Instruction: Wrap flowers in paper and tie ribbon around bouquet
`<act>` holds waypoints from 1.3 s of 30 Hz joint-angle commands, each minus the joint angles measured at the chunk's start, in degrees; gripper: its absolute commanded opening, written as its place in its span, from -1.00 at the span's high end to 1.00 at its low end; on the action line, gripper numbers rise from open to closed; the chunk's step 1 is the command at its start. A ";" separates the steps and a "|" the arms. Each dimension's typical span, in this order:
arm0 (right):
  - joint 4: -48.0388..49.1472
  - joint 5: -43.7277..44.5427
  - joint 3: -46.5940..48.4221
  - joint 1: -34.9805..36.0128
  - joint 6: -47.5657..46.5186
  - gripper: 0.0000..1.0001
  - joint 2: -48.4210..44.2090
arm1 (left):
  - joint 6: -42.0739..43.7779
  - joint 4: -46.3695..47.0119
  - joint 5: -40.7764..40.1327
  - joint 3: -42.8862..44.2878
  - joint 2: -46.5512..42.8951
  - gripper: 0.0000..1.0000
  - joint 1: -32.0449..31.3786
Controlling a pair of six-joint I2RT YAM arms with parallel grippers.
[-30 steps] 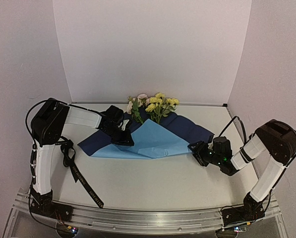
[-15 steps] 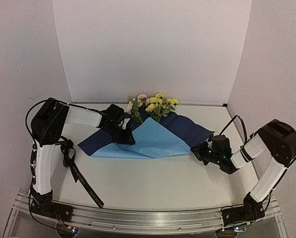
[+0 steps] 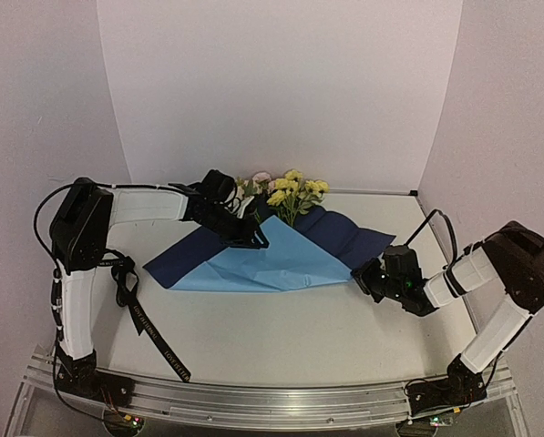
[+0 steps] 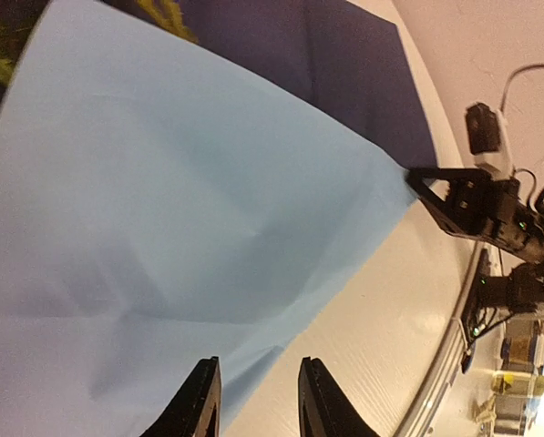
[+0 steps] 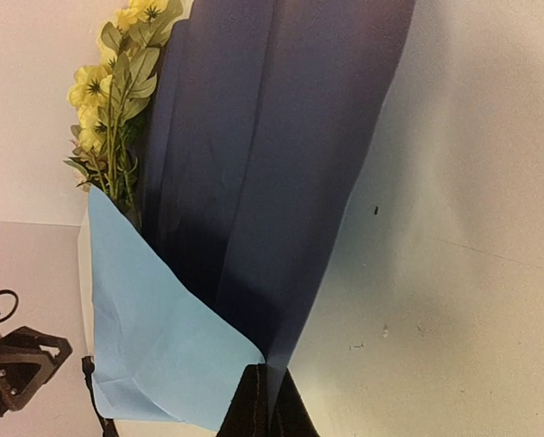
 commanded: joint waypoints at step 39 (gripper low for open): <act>-14.20 9.18 7.35 2.66 0.22 1.00 -2.32 | 3.04 1.23 5.77 -9.15 -2.49 0.68 -5.47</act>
